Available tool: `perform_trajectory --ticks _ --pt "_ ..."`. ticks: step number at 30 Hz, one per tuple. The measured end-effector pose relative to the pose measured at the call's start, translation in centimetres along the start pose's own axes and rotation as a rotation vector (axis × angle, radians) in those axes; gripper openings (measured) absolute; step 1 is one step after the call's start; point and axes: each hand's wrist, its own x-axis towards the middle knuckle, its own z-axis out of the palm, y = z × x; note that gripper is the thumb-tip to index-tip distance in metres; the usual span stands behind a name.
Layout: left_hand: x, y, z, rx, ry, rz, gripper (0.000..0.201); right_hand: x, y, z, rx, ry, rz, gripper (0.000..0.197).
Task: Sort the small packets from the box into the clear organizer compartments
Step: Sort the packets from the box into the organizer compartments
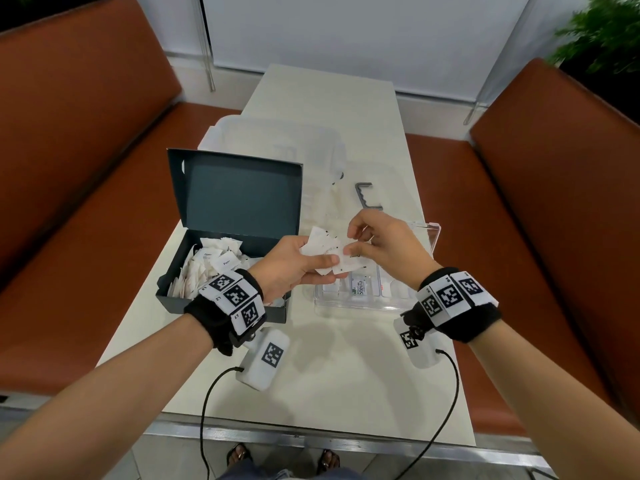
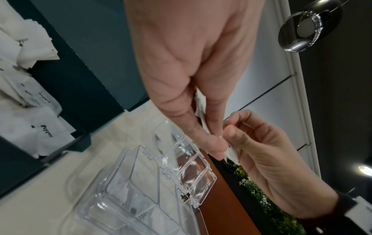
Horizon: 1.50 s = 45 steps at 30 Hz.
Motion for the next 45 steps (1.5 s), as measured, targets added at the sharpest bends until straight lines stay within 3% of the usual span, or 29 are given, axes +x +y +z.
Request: perform_trajectory --ticks 4,9,14,18,22,26,30,35,38,42,45 --pt "0.1 0.1 -0.1 0.008 0.044 0.010 0.023 -0.3 0.8 -1.0 0.073 0.086 0.129 0.011" --pt "0.4 0.0 0.0 -0.012 0.058 0.006 0.025 -0.8 0.8 -0.8 0.220 -0.012 0.231 0.017" --pt "0.5 -0.2 0.3 0.013 0.016 -0.036 0.019 -0.4 1.0 -0.2 0.116 0.009 0.207 0.021" --pt "0.7 -0.4 0.3 0.019 0.012 -0.054 0.024 -0.1 1.2 0.0 -0.071 -0.109 0.166 0.024" --pt "1.0 -0.7 0.4 -0.021 0.045 -0.092 0.022 -0.1 1.1 0.2 0.011 -0.202 0.222 0.027" --pt "1.2 -0.9 0.4 -0.044 0.083 -0.112 0.029 0.0 0.8 0.4 0.015 -0.218 0.183 0.020" --pt "1.3 -1.4 0.0 -0.037 0.159 -0.050 0.024 0.0 1.3 0.6 0.031 -0.071 0.243 0.018" --pt "1.5 -1.2 -0.6 -0.042 0.265 0.040 0.027 -1.2 1.1 1.4 0.372 0.079 0.428 0.028" --pt "1.6 -1.2 -0.8 -0.030 0.270 0.056 0.025 -1.5 0.7 2.0 0.492 0.128 0.447 0.025" --pt "1.4 -1.2 -0.9 0.001 0.205 0.058 0.025 -0.6 0.9 1.1 0.304 0.213 0.400 0.014" --pt "1.1 -1.2 -1.3 0.024 0.173 0.046 0.030 -0.1 1.0 -0.2 0.158 0.173 0.314 0.010"
